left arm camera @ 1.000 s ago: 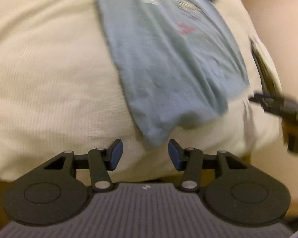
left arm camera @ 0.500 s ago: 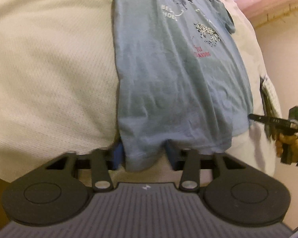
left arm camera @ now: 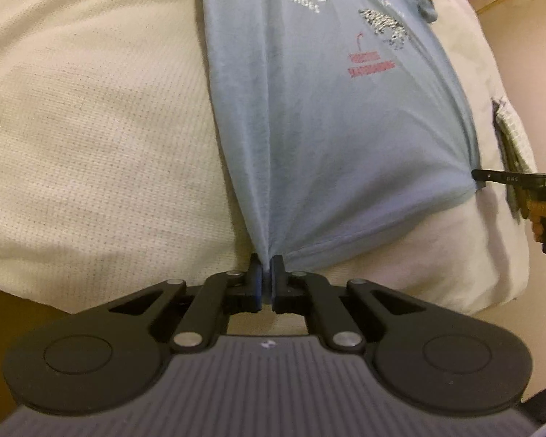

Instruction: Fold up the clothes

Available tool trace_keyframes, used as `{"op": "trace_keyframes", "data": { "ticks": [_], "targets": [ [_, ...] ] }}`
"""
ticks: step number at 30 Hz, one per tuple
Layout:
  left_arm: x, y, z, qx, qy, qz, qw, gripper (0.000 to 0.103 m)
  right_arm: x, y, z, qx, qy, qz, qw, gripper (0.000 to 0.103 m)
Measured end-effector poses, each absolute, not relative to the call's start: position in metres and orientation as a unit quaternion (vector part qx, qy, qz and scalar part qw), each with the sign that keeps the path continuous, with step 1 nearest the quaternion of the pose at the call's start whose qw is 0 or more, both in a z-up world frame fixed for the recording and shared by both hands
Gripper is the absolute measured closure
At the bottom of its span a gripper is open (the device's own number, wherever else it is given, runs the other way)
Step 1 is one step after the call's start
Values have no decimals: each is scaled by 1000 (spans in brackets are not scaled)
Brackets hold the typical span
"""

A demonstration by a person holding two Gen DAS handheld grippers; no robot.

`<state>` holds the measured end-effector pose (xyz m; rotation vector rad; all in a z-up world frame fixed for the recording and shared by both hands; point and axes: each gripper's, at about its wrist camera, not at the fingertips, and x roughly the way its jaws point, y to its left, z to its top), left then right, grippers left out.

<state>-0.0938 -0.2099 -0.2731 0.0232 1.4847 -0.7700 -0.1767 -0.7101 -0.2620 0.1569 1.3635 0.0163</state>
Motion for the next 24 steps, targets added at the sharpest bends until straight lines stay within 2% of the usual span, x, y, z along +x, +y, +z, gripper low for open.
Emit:
{"op": "trace_keyframes", "data": {
  "ticks": [3,5,6,7,9,11,15,19,24],
  "targets": [
    [-94,-207,-267,29,657,-336,674,97,-178,-701,-265,50,634,-11,772,102],
    [-93,-203,-261,48,661,-324,676,97,-181,-699,-262,43,634,-32,772,90],
    [-91,-199,-257,52,661,-320,677,97,-184,-699,-260,42,634,-45,771,80],
    [-89,-196,-251,57,658,-316,681,96,-187,-700,-257,43,636,-60,768,76],
    [-85,-188,-237,63,649,-310,692,93,-194,-699,-250,50,637,-78,765,76],
    [-74,-185,-220,66,634,-303,708,84,-198,-690,-237,35,626,-92,774,76],
    [-50,-184,-188,90,594,-307,739,74,-195,-660,-204,11,586,-83,806,75],
    [-22,-185,-169,110,561,-323,754,62,-168,-607,-188,15,565,-7,825,61],
    [28,-188,-159,133,533,-374,747,60,-125,-550,-176,44,558,33,828,53]
  ]
}}
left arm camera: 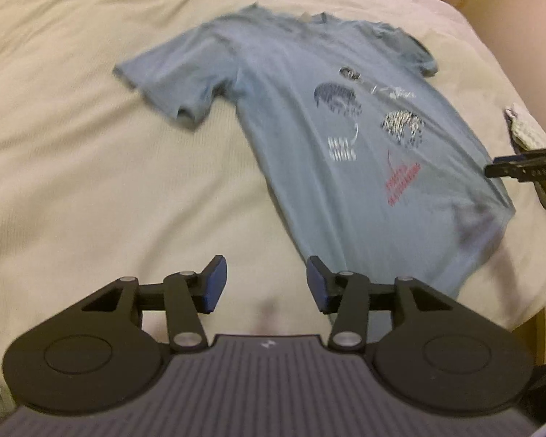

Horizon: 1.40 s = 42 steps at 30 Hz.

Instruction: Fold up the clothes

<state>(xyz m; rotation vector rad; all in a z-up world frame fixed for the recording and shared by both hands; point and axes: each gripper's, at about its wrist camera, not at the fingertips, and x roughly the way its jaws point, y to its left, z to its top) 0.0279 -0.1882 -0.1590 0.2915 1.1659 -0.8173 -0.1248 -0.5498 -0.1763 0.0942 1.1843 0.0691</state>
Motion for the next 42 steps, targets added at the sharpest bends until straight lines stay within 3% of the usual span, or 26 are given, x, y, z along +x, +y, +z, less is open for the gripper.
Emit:
{"op": "trace_keyframes", "data": {
  "ticks": [5,13,23,34,42],
  "targets": [
    [72,-196,-145,189,489,-428,736,51,-92,-523,-173,80,558,-19,826,50],
    [119,-232,-133,192,459,-468,730,46,-66,-515,-141,100,534,-68,837,50],
    [125,-361,-144,201,436,-498,722,43,29,-610,-125,46,494,-87,864,50],
    [121,-562,-146,242,381,-523,723,39,106,-722,-176,35,506,-27,862,51],
    [124,-629,-167,297,363,-559,684,37,114,-761,-244,117,526,-10,842,55]
  ]
}}
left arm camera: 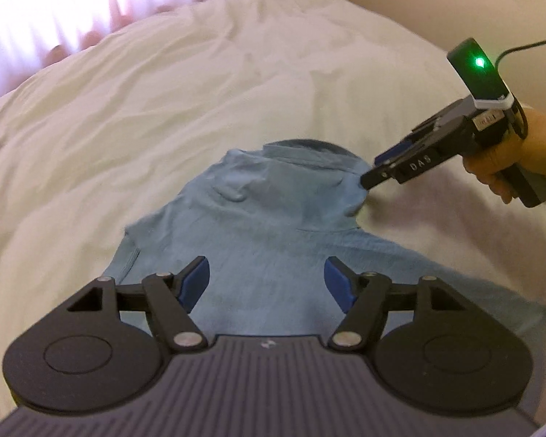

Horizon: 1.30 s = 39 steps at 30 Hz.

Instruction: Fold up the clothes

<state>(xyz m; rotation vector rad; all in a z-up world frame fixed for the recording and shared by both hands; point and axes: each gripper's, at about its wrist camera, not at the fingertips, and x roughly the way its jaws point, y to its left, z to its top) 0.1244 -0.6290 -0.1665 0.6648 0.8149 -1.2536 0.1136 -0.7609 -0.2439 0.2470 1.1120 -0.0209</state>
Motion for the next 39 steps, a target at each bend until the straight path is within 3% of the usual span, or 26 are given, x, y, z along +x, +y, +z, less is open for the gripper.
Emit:
{"op": "trace_keyframes", "data": {
  "ticks": [5,6,7,8,14,18,25,28,29,30,35,39],
  "targets": [
    [131,-646,-175,317,366,-565,668,37,117,-775,-271,176,499,16,849,55],
    [133,-648,-177,320,366,-566,666,37,117,-777,-273,184,494,28,849,63],
    [135,-650,-178,322,367,-567,664,37,117,-779,-274,187,492,34,849,88],
    [137,-651,-180,323,366,-567,663,37,116,-782,-274,185,494,34,849,102],
    [144,-660,-188,323,366,-567,663,37,109,-785,-265,142,513,-32,846,100],
    [145,-664,-195,321,369,-567,663,37,112,-758,-246,68,488,-53,869,83],
    [146,-665,-200,316,369,-572,661,37,164,-710,-237,-44,450,25,892,64],
    [151,-663,-203,313,370,-569,665,37,188,-697,-247,-68,461,58,883,68],
    [153,-662,-204,311,371,-567,667,37,193,-698,-250,-63,464,67,881,80],
    [154,-661,-205,311,372,-564,668,37,195,-704,-249,-51,462,60,883,103],
    [166,-655,-216,310,385,-550,673,37,187,-759,-239,43,429,-87,898,103],
    [169,-656,-223,311,387,-550,671,37,174,-767,-232,33,411,-126,902,101]
  ]
}}
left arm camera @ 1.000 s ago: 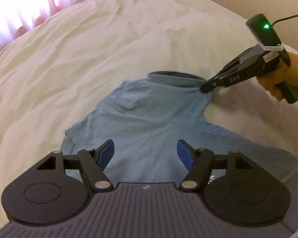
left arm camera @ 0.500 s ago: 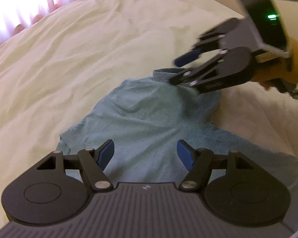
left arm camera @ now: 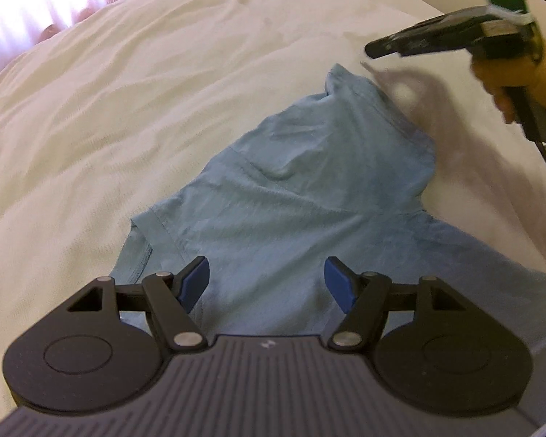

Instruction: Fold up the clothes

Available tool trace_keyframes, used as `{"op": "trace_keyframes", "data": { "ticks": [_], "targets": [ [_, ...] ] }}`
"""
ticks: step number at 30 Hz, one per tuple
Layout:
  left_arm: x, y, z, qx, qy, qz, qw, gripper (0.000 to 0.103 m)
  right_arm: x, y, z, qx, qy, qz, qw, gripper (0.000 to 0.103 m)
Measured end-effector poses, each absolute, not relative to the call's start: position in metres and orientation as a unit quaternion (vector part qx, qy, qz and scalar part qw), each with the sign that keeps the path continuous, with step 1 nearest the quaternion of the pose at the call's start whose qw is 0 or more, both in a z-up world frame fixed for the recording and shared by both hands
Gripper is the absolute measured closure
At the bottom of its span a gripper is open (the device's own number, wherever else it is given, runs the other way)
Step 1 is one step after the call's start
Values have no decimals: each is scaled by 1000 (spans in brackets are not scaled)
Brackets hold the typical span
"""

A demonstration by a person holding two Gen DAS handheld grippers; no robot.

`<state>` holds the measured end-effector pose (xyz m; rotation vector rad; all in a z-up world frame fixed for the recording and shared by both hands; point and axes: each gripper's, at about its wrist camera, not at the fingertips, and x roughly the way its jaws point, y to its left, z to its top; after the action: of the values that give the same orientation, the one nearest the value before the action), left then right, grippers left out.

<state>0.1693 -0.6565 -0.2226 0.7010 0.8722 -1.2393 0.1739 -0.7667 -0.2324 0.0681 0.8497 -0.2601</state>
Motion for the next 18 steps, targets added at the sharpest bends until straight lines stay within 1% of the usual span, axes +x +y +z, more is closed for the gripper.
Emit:
{"op": "trace_keyframes", "data": {
  "ticks": [2,3,4,5,6,9,13,16,17,18],
  "targets": [
    [169,-663,-224,307,384,-560,667,37,164,-765,-225,36,395,-137,908,98],
    [168,-666,-224,305,381,-566,664,37,160,-763,-222,49,391,-134,909,92],
    [168,-670,-225,303,379,-573,661,37,155,-761,-220,60,388,-128,911,80],
    [167,-675,-225,303,373,-578,660,37,152,-758,-219,64,388,-118,912,74],
    [166,-681,-225,301,370,-583,658,37,149,-753,-218,59,391,-103,913,72],
    [163,-699,-228,301,362,-591,655,38,135,-746,-222,81,405,-102,905,72],
    [155,-726,-238,342,338,-572,664,41,108,-740,-233,123,430,-116,887,71],
    [154,-747,-243,359,323,-560,674,41,85,-742,-249,151,453,-119,870,66],
    [156,-753,-244,360,322,-552,680,41,81,-744,-253,156,457,-113,868,66],
    [159,-759,-245,361,321,-545,686,42,78,-746,-255,161,455,-104,870,64]
  ]
}}
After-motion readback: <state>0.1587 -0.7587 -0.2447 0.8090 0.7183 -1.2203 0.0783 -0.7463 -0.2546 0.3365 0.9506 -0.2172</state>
